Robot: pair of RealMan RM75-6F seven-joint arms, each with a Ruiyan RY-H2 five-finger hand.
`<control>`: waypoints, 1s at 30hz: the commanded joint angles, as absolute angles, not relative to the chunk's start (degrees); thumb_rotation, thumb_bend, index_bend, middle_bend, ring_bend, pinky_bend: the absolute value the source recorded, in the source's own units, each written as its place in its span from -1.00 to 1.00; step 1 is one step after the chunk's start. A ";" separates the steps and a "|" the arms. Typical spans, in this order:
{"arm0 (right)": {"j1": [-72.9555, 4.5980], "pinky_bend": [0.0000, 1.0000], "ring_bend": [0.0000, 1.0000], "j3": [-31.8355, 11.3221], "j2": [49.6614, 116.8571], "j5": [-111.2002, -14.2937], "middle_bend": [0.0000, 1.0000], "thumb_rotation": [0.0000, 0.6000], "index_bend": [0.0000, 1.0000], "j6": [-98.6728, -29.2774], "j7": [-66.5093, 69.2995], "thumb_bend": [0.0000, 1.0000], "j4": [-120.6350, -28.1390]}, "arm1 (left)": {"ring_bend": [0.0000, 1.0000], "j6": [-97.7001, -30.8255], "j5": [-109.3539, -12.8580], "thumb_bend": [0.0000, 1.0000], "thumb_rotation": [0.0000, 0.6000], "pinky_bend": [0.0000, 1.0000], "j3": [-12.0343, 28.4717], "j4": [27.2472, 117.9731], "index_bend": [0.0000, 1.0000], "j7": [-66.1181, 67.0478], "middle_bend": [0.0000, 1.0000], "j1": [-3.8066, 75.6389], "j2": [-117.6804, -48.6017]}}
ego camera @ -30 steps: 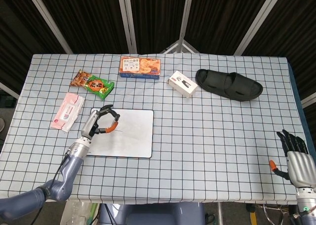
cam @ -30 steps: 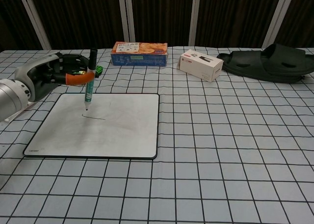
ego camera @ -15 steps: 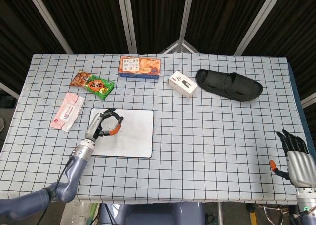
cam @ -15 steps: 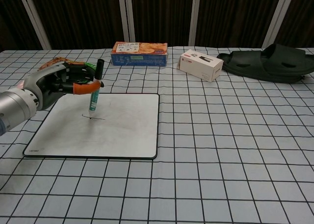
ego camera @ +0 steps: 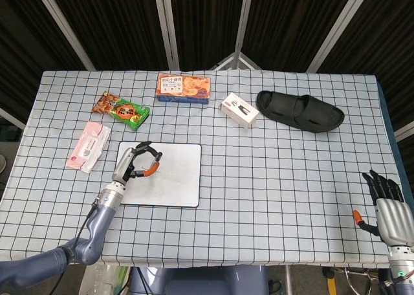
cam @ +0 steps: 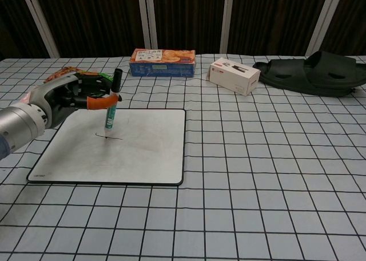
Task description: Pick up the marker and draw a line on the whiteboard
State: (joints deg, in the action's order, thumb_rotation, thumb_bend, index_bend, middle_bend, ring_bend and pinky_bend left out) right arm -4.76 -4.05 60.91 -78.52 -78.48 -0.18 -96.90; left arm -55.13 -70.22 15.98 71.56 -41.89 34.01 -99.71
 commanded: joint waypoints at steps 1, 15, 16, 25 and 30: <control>-4.75 -1.00 -1.00 -4.02 60.92 -78.49 -1.00 1.00 -1.00 -78.44 -0.21 -0.31 -96.88 | -0.76 -55.01 -70.26 0.01 1.00 -0.77 15.97 71.43 0.57 -41.87 -0.12 34.06 -99.85; -4.74 -1.00 -1.00 -3.97 60.82 -78.49 -1.00 1.00 -1.00 -78.33 -0.05 -0.31 -96.95 | -0.76 -54.64 -69.99 0.01 1.00 -0.77 16.82 70.67 0.57 -42.07 -0.13 34.39 -100.57; -4.74 -1.00 -1.00 -3.97 60.81 -78.48 -1.00 1.00 -1.00 -78.33 -0.07 -0.31 -96.94 | -0.76 -54.57 -69.96 0.01 1.00 -0.77 16.86 70.70 0.57 -42.08 -0.13 34.42 -100.60; -4.70 -1.00 -1.00 -3.94 60.74 -78.50 -1.00 1.00 -1.00 -78.36 0.08 -0.31 -96.98 | -0.76 -54.10 -69.25 0.01 1.00 -0.77 16.86 70.42 0.57 -40.76 -0.12 34.45 -100.94; -4.73 -1.00 -1.00 -3.96 60.71 -78.57 -1.00 1.00 -1.00 -78.35 0.17 -0.31 -97.05 | -0.76 -53.78 -68.74 0.01 1.00 -0.77 16.72 70.73 0.57 -40.04 -0.12 34.15 -100.63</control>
